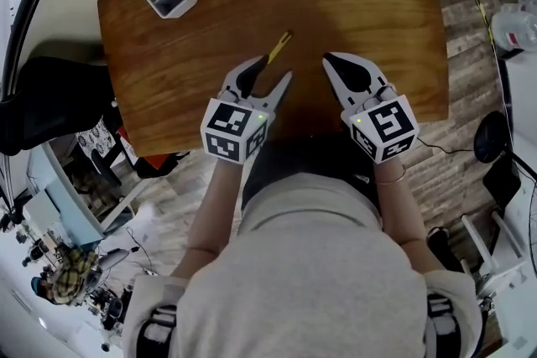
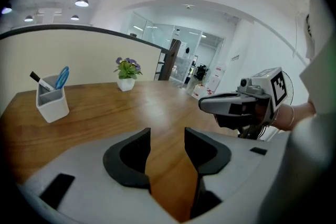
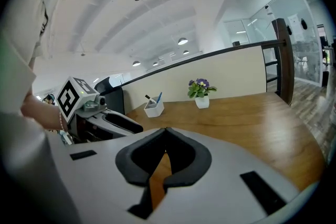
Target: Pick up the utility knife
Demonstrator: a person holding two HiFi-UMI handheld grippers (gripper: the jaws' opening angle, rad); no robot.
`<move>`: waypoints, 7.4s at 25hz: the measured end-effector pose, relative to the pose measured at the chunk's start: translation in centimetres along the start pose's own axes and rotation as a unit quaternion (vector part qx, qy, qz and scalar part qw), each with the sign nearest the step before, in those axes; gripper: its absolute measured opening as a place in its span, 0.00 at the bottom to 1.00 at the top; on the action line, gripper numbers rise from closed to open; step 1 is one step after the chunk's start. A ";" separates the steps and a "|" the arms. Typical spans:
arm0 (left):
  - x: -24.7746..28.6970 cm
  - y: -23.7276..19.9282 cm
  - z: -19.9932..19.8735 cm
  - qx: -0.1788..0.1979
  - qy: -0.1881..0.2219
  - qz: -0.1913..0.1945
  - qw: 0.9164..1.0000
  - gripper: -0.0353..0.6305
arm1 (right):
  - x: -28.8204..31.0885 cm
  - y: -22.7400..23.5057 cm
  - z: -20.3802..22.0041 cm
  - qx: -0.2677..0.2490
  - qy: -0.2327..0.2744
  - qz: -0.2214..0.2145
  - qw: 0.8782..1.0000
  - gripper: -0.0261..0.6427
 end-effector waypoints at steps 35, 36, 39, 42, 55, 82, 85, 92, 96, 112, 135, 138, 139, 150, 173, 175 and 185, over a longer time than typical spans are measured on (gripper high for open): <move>10.7 -4.4 -0.6 0.081 -0.130 -0.030 0.988 0.29 | 3.9 2.2 4.6 0.058 -0.039 -0.009 0.998 0.06; 10.8 -4.4 -0.6 0.081 -0.132 -0.029 0.987 0.28 | 4.0 2.2 4.6 0.058 -0.038 -0.009 0.998 0.06; 10.9 -4.3 -0.3 0.076 -0.140 -0.030 0.987 0.25 | 4.0 2.2 4.6 0.061 -0.039 -0.008 0.997 0.06; 10.9 -4.5 -0.3 0.073 -0.141 -0.047 0.986 0.19 | 4.0 2.4 4.8 0.063 -0.041 -0.006 0.997 0.06; 11.0 -5.1 -0.1 0.092 -0.139 -0.037 0.985 0.17 | 3.8 2.9 4.6 0.054 -0.044 0.001 0.998 0.06; -1.1 -2.3 -7.4 0.122 0.039 -0.047 0.991 0.17 | 2.7 -0.1 -5.4 -0.061 0.028 -0.016 0.998 0.06; -2.8 -2.0 -8.1 0.124 0.060 -0.057 0.989 0.17 | 2.1 -0.6 -7.0 -0.080 0.043 -0.014 0.996 0.06; -6.9 -1.3 -9.4 0.125 0.111 -0.105 0.980 0.17 | 0.0 -2.9 -10.3 -0.100 0.084 -0.017 0.991 0.06; -9.1 -0.9 -10.1 0.118 0.147 -0.106 0.976 0.17 | -0.7 -4.4 -11.4 -0.118 0.096 -0.024 0.988 0.06; -13.6 1.0 -9.4 0.066 0.251 -0.072 0.963 0.17 | -3.0 -8.6 -13.0 -0.161 0.120 -0.047 0.978 0.06; -14.2 1.1 -7.2 0.013 0.330 -0.029 0.943 0.17 | -2.8 -8.3 -10.0 -0.152 0.084 -0.065 0.983 0.06; -13.7 1.3 -6.9 0.007 0.325 -0.020 0.946 0.17 | -2.6 -8.1 -9.6 -0.150 0.074 -0.067 0.984 0.06; -13.5 1.3 -6.8 0.005 0.323 -0.017 0.946 0.17 | -2.5 -8.1 -9.6 -0.148 0.071 -0.068 0.984 0.06; -11.3 1.1 -5.0 -0.014 0.286 -0.001 0.958 0.17 | -1.7 -8.0 -8.3 -0.142 0.050 -0.073 0.986 0.06; -9.5 1.9 -4.0 -0.011 0.251 0.011 0.968 0.17 | -1.4 -7.5 -6.3 -0.136 0.027 -0.074 0.988 0.06; -9.5 1.9 -4.0 -0.011 0.252 0.011 0.968 0.17 | -1.5 -7.4 -6.4 -0.139 0.029 -0.071 0.987 0.06; -9.6 1.7 -3.9 -0.014 0.254 0.011 0.967 0.17 | -1.6 -7.4 -6.5 -0.140 0.032 -0.065 0.987 0.06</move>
Point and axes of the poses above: the fingertips, and each gripper's own axes: x forward along the fingers, y to its right, z out of its underside, the point moved 6 cm from there along -x, backward along the fingers, and after that the axes turned 9 degrees about -y, right-handed, at the moved point
